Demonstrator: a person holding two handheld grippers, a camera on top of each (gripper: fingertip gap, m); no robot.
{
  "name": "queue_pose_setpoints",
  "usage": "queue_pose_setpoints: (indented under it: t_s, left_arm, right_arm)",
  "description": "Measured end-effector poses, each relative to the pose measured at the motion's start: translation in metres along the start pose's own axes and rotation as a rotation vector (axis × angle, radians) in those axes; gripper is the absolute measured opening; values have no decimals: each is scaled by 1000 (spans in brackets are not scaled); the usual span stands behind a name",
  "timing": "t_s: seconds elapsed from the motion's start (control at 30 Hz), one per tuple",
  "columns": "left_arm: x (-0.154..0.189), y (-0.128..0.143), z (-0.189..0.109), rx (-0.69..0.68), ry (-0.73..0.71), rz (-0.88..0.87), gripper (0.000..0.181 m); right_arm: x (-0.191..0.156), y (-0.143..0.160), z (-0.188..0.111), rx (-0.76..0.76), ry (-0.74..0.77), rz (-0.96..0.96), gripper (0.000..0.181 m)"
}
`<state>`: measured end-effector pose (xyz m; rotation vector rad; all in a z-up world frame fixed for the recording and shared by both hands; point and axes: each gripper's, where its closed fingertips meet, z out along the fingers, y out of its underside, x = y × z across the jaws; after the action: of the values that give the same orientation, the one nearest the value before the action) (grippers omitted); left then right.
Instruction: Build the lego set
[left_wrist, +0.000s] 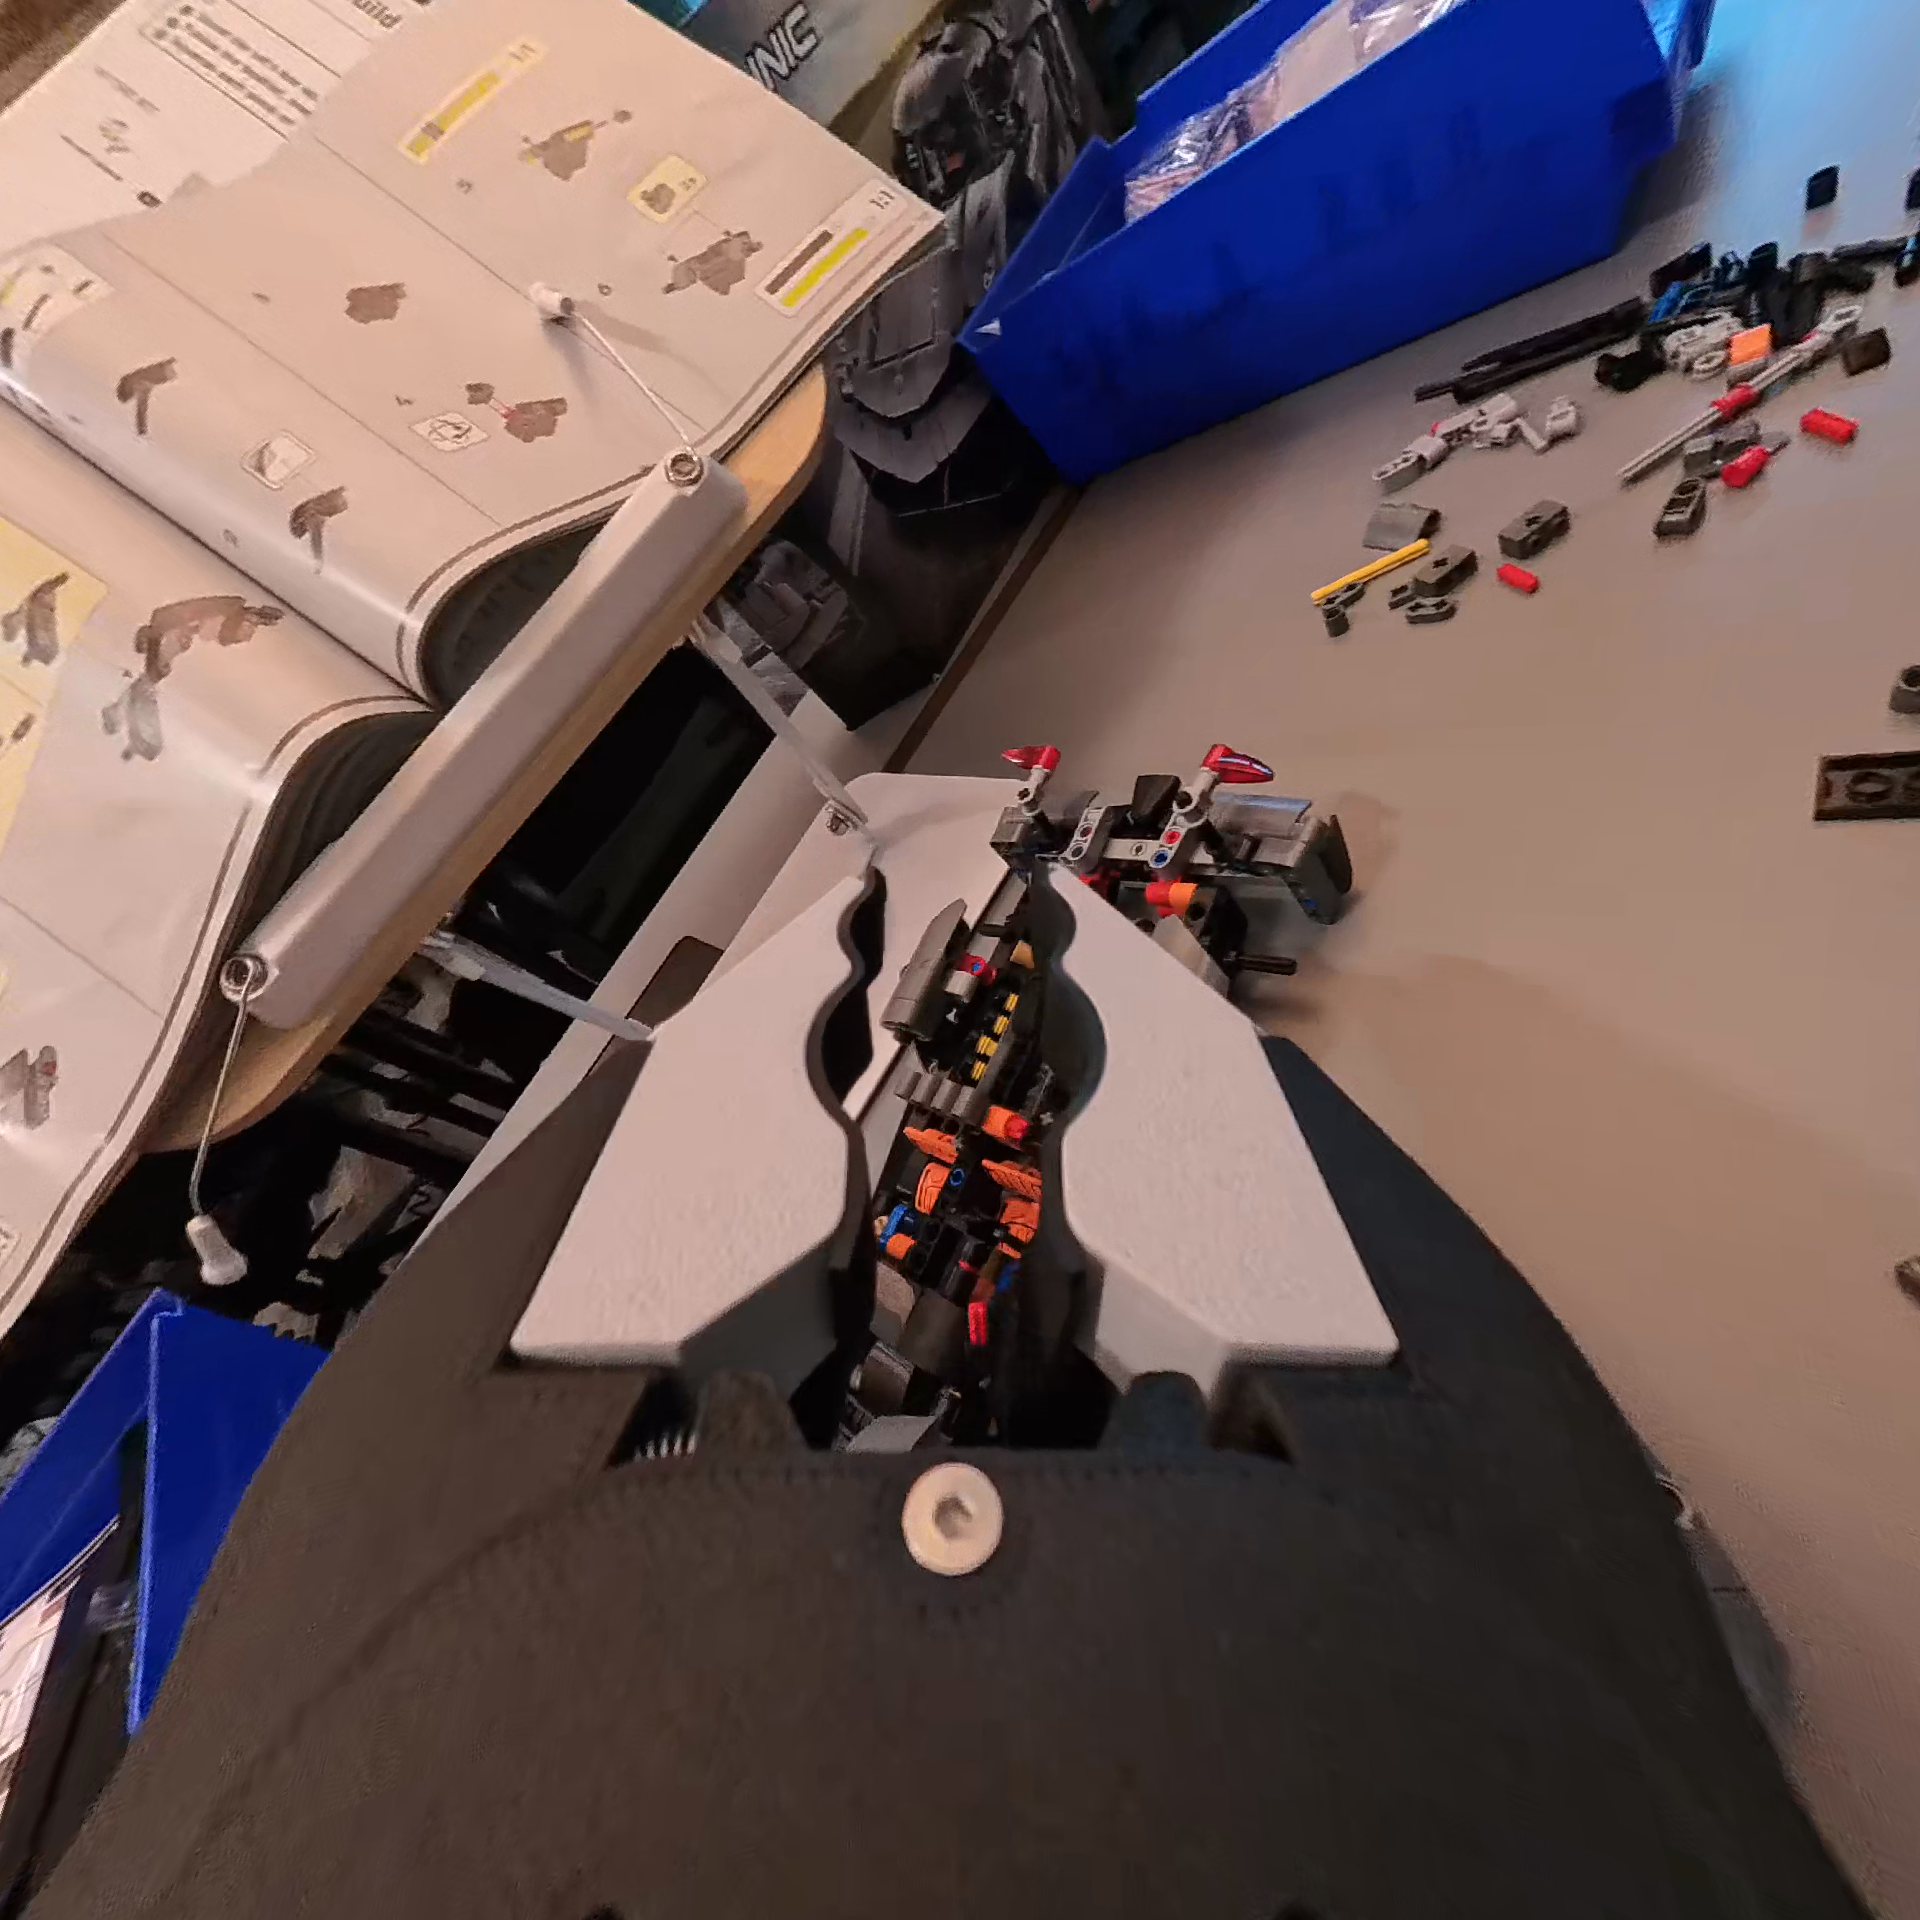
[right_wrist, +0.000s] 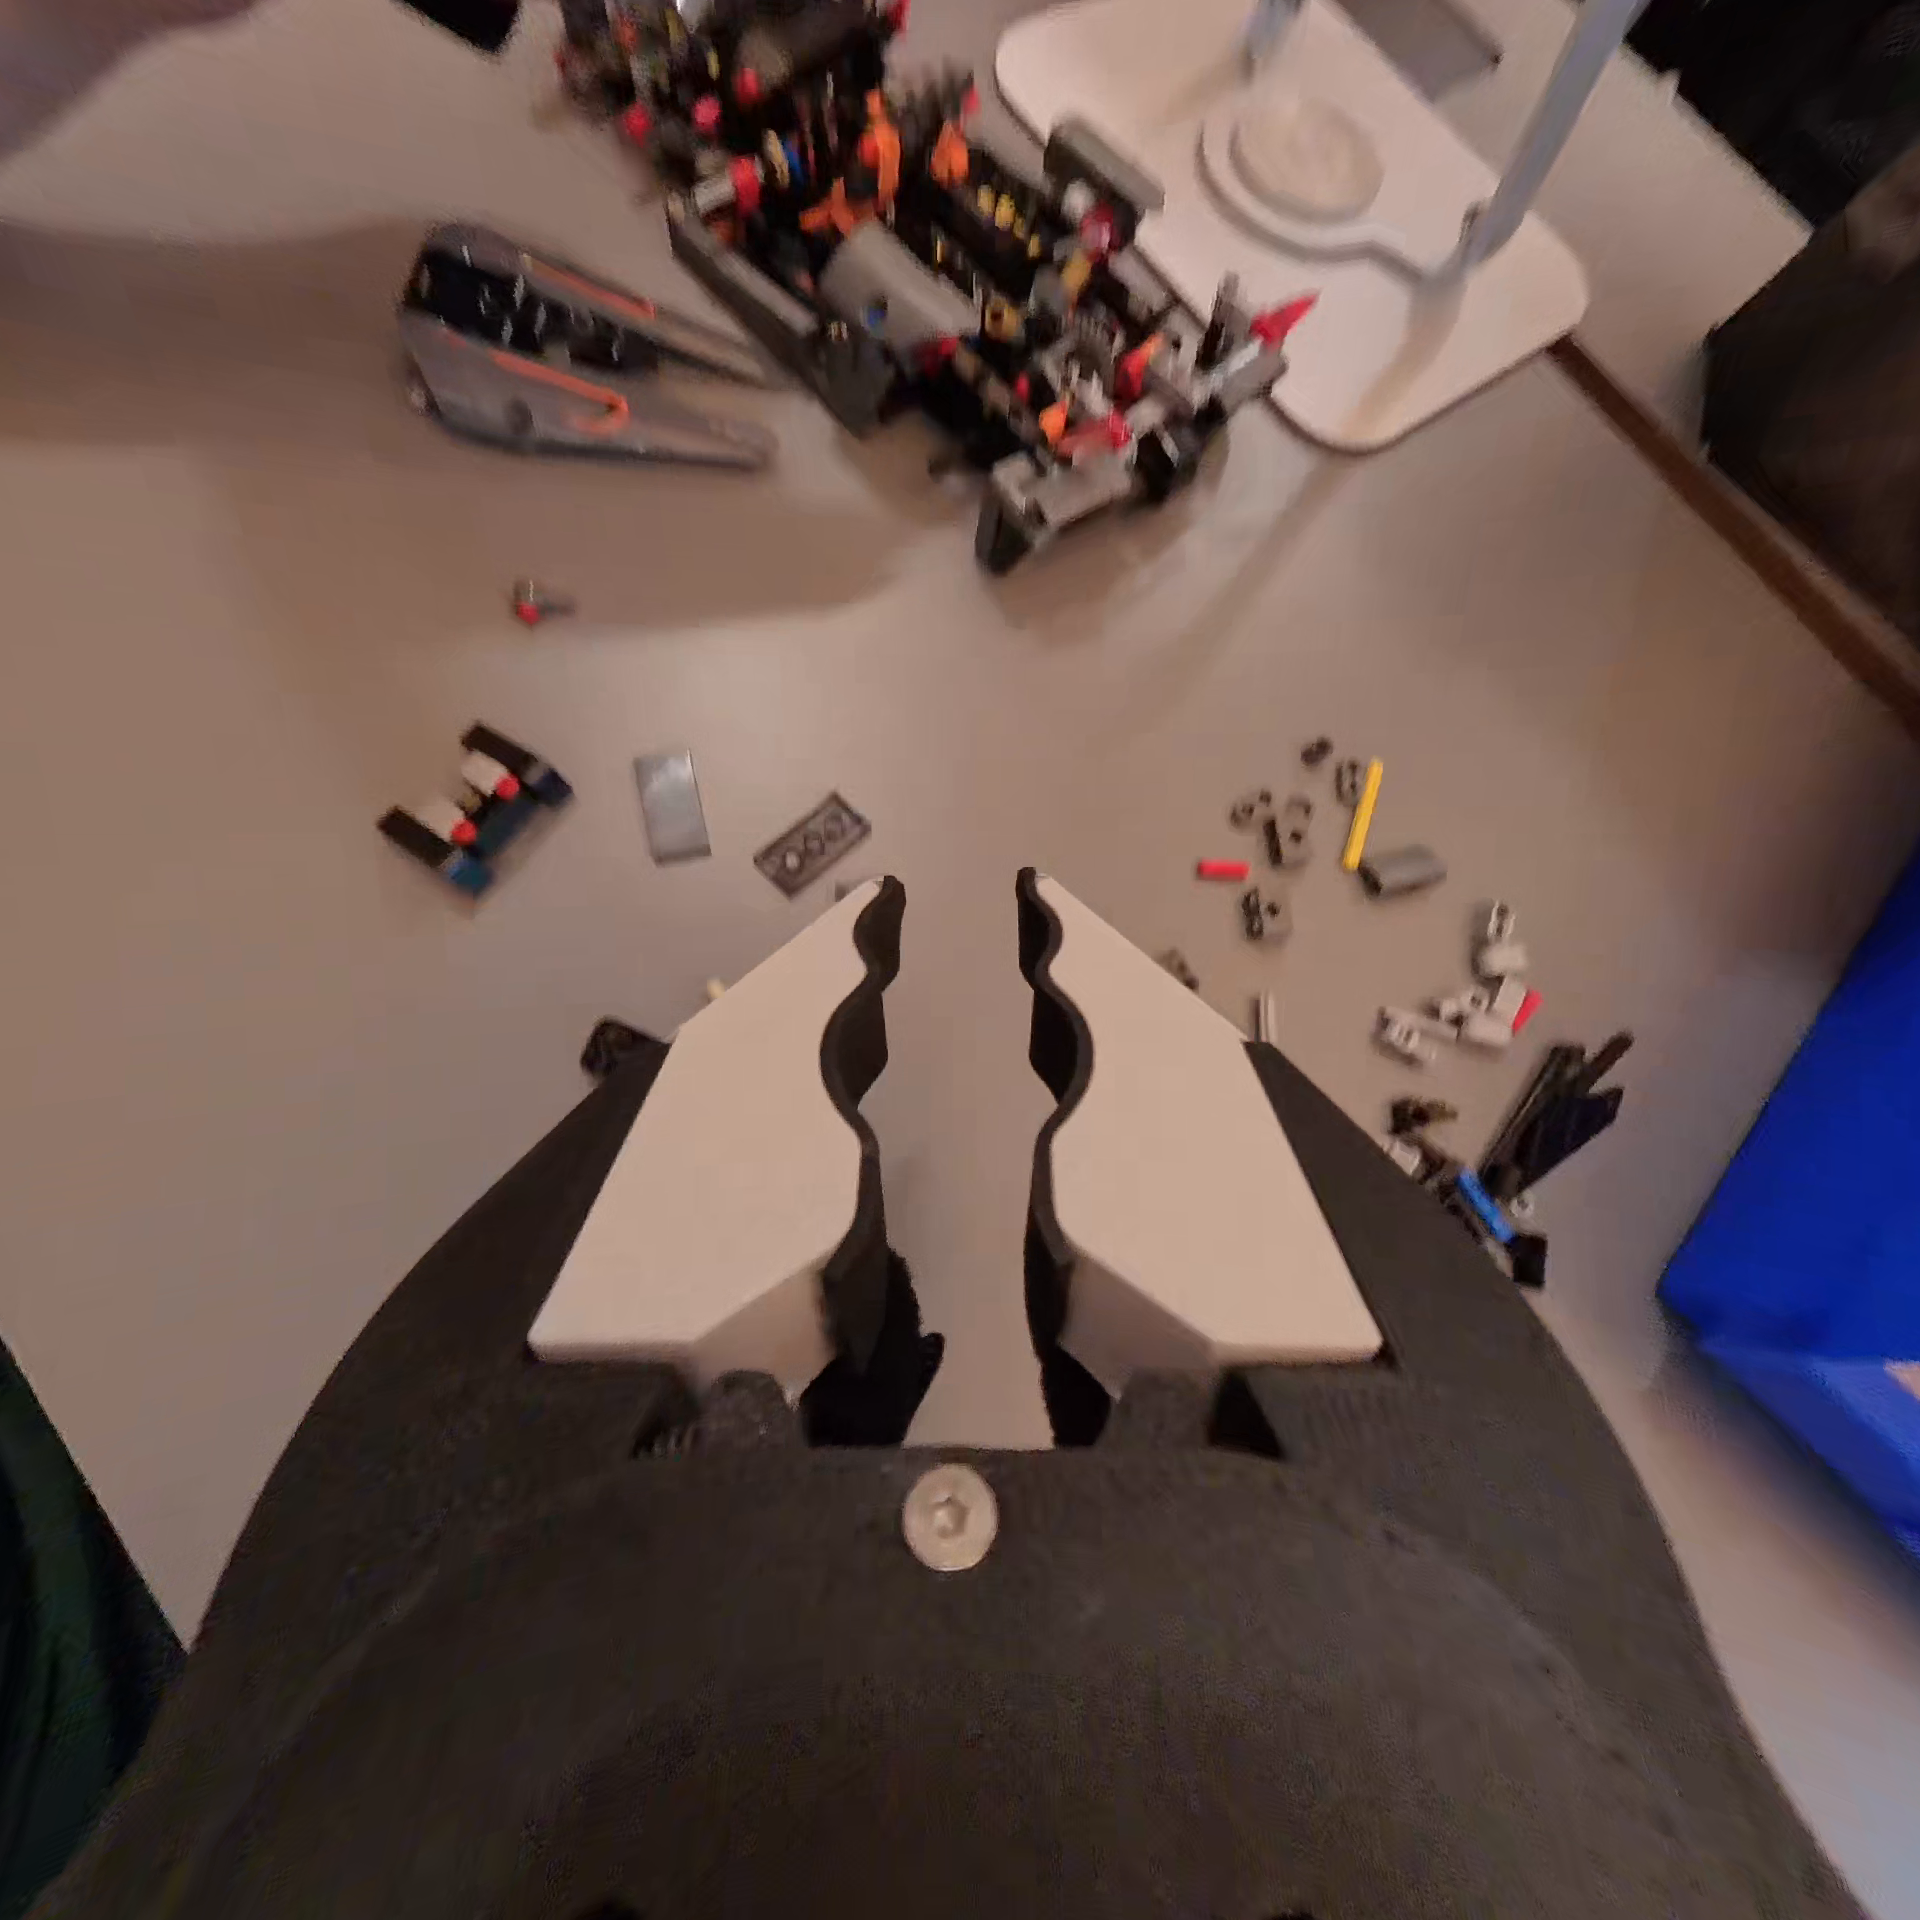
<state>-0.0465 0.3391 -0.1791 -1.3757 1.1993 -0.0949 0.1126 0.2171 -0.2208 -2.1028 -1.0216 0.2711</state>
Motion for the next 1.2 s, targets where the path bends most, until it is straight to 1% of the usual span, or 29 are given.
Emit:
queue_pose_setpoints:
  t_s: [0.07,0.17,0.3,0.47,0.7,0.9,1.07,1.17,1.2]
  left_arm:
    - [5,-4,0,13,23,1,25]
    - [16,-12,0,33,82,5,25]
    - [32,-18,0,44,130,44,25]
    - [42,-19,0,48,166,76,24]
    - [43,-15,1,39,181,66,24]
    - [47,-12,4,32,194,69,24]
    - [50,-12,6,35,205,72,24]
    - [59,-17,3,47,256,79,26]
    - [66,-17,1,43,297,77,29]
  right_arm:
    - [-4,16,3,-34,-26,14,21]
    - [-14,32,21,-84,-72,-18,23]
    - [-21,38,44,-123,-115,-165,24]
    - [-20,40,58,-142,-205,-273,27]
    - [-24,41,63,-132,-355,-367,21]
    - [-28,37,67,-127,-429,-423,20]
    - [-32,35,70,-129,-490,-452,6]
    - [-34,35,70,-129,-501,-435,6]
    - [-34,35,69,-131,-500,-418,6]
